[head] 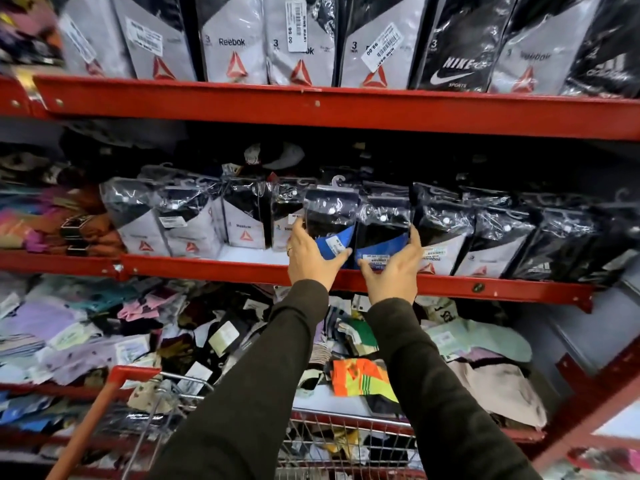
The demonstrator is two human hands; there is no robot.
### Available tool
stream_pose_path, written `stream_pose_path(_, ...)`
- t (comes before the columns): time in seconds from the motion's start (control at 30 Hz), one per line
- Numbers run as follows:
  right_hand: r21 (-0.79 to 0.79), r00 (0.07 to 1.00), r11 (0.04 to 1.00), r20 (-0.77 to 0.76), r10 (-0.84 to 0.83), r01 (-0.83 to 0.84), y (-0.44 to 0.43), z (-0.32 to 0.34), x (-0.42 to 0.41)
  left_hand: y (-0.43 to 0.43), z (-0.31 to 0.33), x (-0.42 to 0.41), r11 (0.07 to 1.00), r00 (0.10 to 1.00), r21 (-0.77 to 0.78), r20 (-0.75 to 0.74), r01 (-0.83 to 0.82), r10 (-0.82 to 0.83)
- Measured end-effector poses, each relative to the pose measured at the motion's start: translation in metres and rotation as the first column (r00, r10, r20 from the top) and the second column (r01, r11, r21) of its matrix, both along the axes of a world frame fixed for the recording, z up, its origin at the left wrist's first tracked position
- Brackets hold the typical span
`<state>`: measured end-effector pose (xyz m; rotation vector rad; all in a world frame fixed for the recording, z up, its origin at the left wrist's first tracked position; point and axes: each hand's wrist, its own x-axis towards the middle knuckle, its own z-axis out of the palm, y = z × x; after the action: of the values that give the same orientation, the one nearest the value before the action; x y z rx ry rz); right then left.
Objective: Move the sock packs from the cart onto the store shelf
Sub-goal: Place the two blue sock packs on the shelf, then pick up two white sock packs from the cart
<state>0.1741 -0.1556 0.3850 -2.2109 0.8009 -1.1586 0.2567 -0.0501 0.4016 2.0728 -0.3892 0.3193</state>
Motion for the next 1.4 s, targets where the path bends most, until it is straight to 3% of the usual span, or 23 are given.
stream_pose_path(0.17, 0.091, 0.994, 0.990, 0.008, 0.107, -0.107, -0.001, 0.002, -0.010, 0.010, -0.006, -0.003, 0.990, 0.993, -0.070, 0.025, 0.120, -0.118)
stream_pose_path(0.27, 0.103, 0.992, 0.988, 0.075, 0.106, -0.114, 0.012, -0.007, -0.034, 0.026, -0.023, -0.030, 0.982, 0.988, -0.147, 0.119, 0.119, -0.102)
stream_pose_path(0.3, 0.137, 0.993, 0.983, 0.015, 0.121, -0.122, 0.029, -0.045, -0.049, 0.044, -0.065, -0.046, 0.987, 0.991, -0.128, 0.103, 0.099, -0.086)
stream_pose_path(0.43, 0.115, 0.981, 0.974, 0.019, 0.194, -0.195, 0.045, -0.080, -0.081, 0.064, -0.110, -0.078, 0.980, 0.970, -0.076, 0.174, 0.183, -0.167)
stream_pose_path(0.5, 0.152, 0.962, 0.960, -0.106, 0.252, -0.235, 0.051, -0.098, -0.091, 0.072, -0.129, -0.090, 0.980, 0.978, 0.046, 0.075, 0.193, -0.196)
stream_pose_path(0.63, 0.353, 0.813, 0.904, -0.435, 0.387, -0.241, 0.087, -0.185, -0.132, 0.120, -0.214, -0.129, 0.965, 0.965, 0.196, -0.230, 0.175, -0.128)
stream_pose_path(0.73, 0.421, 0.694, 0.881, -0.568, 0.442, -0.217, 0.109, -0.239, -0.157, 0.154, -0.266, -0.151, 0.960, 0.915, 0.236, -0.402, 0.149, -0.043)
stream_pose_path(0.87, 0.490, 0.486, 0.864, -0.730, 0.481, -0.117, 0.134, -0.303, -0.185, 0.192, -0.330, -0.182, 0.964, 0.709, 0.246, -0.697, 0.097, 0.107)
stream_pose_path(1.03, 0.574, 0.249, 0.818, -0.798, 0.549, 0.036, 0.161, -0.369, -0.208, 0.214, -0.390, -0.206, 0.927, 0.500, 0.363, -0.822, 0.090, 0.274)
stream_pose_path(1.13, 0.547, 0.171, 0.830, -0.833, 0.526, 0.112, 0.174, -0.399, -0.214, 0.215, -0.416, -0.209, 0.850, 0.485, 0.471, -0.815, 0.237, 0.316)
stream_pose_path(1.4, 0.507, 0.057, 0.836, -0.860, 0.507, 0.211, 0.194, -0.460, -0.204, 0.193, -0.474, -0.198, 0.792, 0.426, 0.518, -0.827, 0.323, 0.367)
